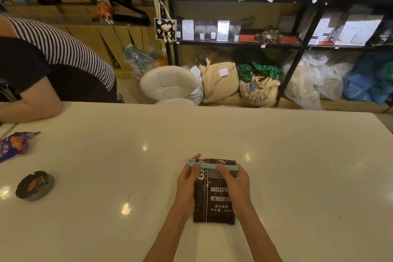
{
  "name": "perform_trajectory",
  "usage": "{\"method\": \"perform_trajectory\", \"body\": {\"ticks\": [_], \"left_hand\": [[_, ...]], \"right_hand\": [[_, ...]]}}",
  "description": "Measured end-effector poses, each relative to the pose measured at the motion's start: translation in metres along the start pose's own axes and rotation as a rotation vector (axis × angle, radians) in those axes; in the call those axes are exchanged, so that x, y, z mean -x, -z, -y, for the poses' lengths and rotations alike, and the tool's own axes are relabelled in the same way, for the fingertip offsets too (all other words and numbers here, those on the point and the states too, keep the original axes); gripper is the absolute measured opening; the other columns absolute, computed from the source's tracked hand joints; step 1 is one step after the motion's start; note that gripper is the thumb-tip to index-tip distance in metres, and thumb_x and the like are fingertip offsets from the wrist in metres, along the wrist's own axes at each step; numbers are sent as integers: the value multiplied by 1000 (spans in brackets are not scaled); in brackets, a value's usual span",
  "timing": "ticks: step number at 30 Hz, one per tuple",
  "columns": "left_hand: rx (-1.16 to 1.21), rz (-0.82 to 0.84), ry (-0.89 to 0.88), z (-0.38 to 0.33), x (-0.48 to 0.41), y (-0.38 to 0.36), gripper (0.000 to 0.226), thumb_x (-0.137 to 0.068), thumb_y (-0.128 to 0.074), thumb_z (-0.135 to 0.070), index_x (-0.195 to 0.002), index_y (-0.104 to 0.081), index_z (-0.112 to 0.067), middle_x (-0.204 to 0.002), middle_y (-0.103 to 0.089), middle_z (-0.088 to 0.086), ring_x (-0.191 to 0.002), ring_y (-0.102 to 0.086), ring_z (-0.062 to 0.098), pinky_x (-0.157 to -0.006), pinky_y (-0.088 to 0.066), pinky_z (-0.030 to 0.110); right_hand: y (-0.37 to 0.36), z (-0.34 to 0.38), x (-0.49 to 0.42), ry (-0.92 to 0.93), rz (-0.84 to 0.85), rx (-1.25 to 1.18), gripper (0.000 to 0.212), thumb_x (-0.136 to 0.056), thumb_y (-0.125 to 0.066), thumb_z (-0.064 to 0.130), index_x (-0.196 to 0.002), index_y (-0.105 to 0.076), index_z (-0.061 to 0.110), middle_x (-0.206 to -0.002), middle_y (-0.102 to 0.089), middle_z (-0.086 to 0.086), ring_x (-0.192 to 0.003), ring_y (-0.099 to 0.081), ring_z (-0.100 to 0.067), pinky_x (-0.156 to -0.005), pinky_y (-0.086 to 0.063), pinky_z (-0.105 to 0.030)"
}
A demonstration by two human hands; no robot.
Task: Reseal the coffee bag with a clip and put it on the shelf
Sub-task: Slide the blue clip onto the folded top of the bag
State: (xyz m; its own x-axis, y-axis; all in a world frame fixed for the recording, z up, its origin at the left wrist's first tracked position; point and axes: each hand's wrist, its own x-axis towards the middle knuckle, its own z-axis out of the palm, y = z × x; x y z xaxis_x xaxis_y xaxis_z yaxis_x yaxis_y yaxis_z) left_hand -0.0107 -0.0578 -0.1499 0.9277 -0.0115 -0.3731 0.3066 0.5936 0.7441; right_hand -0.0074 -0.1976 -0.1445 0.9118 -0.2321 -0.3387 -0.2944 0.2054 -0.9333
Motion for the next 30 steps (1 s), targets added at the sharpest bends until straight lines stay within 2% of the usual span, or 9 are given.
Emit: {"method": "perform_trajectory", "body": {"ticks": [9,13,15,19,22,24,27,28,30], "left_hand": [[54,-132,-79,2,0,-2,25,-81,-73,-26,-104,-75,-18,-115,-75,13,-96,-75,30,-74,-63,43],[21,-207,-83,0,0,-4,10,-89,-68,-16,-95,-76,-17,-109,-76,16,-96,-73,35,-88,-58,54],[-1,-252,-78,-1,-2,-6,14,-94,-65,-11,-92,-77,-17,-104,-77,15,-95,-72,35,-90,-57,55],[-59,-326,-119,0,-4,-9,16,-93,-66,-10,-90,-79,-19,-99,-78,16,-86,-75,29,-83,-61,50],[-212,-379,-279,6,-3,-10,16,-97,-63,-17,-93,-76,-25,-98,-77,13,-82,-76,22,-71,-63,40],[-342,-314,-357,8,-3,-10,15,-100,-57,-24,-108,-69,-29,-102,-75,8,-87,-76,19,-67,-63,31],[-410,-117,-250,10,-5,-7,39,-99,-59,-28,-136,-45,-28,-116,-68,4,-96,-74,18,-71,-63,32],[-429,-70,-203,11,-5,-6,47,-97,-63,-28,-138,-40,-28,-118,-67,3,-98,-74,19,-73,-63,32],[-470,-30,-142,13,-3,-2,53,-90,-69,-37,-135,-45,-22,-111,-72,1,-94,-75,16,-70,-62,28]], "right_hand": [[-2,-2,-1,-1,9,8,24,-82,-79,33,-98,-67,20,-84,-79,-4,-73,-78,-19,-56,-60,-25],[-2,-3,-2,5,15,2,23,-83,-78,32,-98,-66,19,-85,-78,-6,-74,-78,-20,-56,-60,-26],[-2,-3,-2,14,15,2,23,-84,-78,30,-99,-65,18,-88,-78,-7,-75,-78,-21,-57,-60,-27],[-2,-5,0,35,10,10,23,-84,-78,30,-99,-64,20,-91,-77,-8,-76,-78,-19,-58,-61,-27],[-6,-6,2,68,17,14,22,-86,-77,31,-99,-63,21,-92,-76,-9,-78,-77,-20,-60,-61,-29],[-6,-6,2,106,35,17,21,-88,-74,33,-101,-62,21,-95,-75,-9,-80,-77,-17,-61,-61,-27],[-2,-5,-2,101,108,4,16,-97,-62,34,-111,-61,27,-106,-74,-9,-91,-76,-20,-69,-62,-31],[0,-5,-3,81,131,-23,16,-99,-58,33,-114,-62,29,-110,-73,-8,-95,-75,-22,-72,-63,-34],[1,-5,-5,46,148,-78,22,-103,-51,33,-120,-64,31,-115,-73,-7,-100,-74,-24,-78,-63,-38]]}}
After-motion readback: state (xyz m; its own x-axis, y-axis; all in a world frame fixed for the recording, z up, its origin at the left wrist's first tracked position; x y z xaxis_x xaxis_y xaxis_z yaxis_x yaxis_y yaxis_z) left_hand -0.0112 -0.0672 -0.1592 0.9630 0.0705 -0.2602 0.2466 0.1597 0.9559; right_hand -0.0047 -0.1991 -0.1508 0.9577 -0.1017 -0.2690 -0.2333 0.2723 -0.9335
